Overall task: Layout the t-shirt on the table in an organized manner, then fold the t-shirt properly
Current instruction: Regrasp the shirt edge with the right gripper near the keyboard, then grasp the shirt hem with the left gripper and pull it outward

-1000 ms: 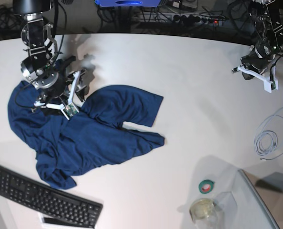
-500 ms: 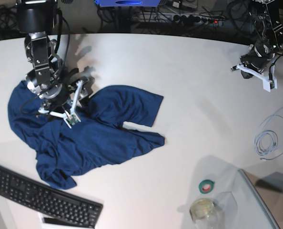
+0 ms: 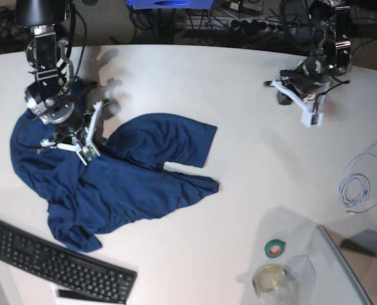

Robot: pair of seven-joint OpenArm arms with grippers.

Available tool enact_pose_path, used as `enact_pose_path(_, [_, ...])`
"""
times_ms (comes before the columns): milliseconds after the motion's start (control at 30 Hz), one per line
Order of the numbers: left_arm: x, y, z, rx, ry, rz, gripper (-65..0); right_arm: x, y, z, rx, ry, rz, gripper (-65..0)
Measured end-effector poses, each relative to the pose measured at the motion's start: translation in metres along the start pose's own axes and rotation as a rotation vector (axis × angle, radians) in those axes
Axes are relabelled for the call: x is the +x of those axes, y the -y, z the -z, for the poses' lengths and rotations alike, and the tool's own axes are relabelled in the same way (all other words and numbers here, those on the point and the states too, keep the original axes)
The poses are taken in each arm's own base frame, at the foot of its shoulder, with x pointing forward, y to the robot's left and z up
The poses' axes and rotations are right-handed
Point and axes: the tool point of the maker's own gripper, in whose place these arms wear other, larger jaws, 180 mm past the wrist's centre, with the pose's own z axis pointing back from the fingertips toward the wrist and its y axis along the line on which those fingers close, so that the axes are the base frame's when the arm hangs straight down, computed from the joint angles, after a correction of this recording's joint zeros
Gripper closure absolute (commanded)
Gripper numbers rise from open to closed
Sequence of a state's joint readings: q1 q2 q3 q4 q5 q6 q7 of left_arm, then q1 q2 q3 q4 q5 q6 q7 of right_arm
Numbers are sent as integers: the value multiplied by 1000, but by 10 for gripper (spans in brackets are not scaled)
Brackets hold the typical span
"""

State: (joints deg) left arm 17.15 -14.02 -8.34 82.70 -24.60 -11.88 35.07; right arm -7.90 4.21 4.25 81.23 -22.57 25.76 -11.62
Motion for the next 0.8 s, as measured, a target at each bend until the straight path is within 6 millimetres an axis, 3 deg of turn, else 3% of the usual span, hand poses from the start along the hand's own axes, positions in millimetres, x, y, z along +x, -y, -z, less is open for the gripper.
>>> enact_pose_path(167, [17,112,19,-259,97,159,0,22,6,-22,-41,73,-23,0])
enact_pose_path(367, [19,206,37,-457,99,317,0,48,7,-60,-84,163,-57,0])
enact_pose_path(500, [16,233,70,-478,62,301,0,75,15,-85,-129,252,-83,0])
enact_pose_path(600, [24,241,88,-494,90,267,0,79,14,-96,-138,266,-91,0])
enact_pose_path(700, [43,235,103,-463,138,251,0,76,10,-102,-133,262,-92,0])
enact_pose_path(800, [60,218,112,-437,200,230,0,60,6,-106,-115,227,-118,0])
